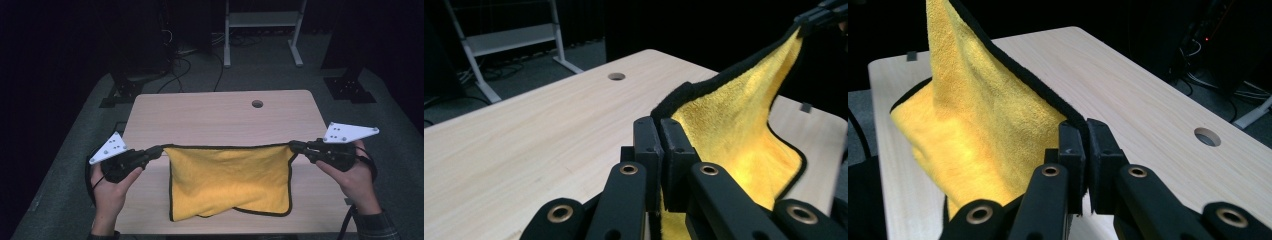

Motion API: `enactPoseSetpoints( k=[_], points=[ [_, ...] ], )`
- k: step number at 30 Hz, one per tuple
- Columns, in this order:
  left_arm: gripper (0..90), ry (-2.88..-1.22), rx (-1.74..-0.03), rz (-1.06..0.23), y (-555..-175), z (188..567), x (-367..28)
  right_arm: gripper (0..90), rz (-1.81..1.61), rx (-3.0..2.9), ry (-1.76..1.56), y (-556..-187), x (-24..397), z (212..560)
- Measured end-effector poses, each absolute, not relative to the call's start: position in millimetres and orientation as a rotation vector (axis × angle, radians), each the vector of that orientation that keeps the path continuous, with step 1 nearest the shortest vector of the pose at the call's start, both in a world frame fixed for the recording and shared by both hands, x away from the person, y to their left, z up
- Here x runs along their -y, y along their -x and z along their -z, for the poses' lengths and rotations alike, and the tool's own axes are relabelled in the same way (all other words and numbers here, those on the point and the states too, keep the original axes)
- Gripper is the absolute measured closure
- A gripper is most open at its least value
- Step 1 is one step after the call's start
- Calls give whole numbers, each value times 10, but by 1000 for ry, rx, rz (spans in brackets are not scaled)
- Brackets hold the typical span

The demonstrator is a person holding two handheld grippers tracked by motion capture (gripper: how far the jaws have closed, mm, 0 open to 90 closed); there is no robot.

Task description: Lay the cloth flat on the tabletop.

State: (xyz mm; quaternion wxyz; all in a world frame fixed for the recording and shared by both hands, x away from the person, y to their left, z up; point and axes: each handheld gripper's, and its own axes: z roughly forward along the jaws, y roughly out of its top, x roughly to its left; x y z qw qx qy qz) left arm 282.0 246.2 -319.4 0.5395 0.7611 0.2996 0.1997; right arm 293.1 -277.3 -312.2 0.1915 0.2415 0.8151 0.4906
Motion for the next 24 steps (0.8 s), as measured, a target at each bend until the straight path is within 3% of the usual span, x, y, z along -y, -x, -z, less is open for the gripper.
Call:
enactPoseSetpoints(
  k=[24],
  points=[
    [873,-1841,-842,-430,-3419,3592,-2408,853,-1337,-2313,-840,-3613,2706,3524]
  ],
)
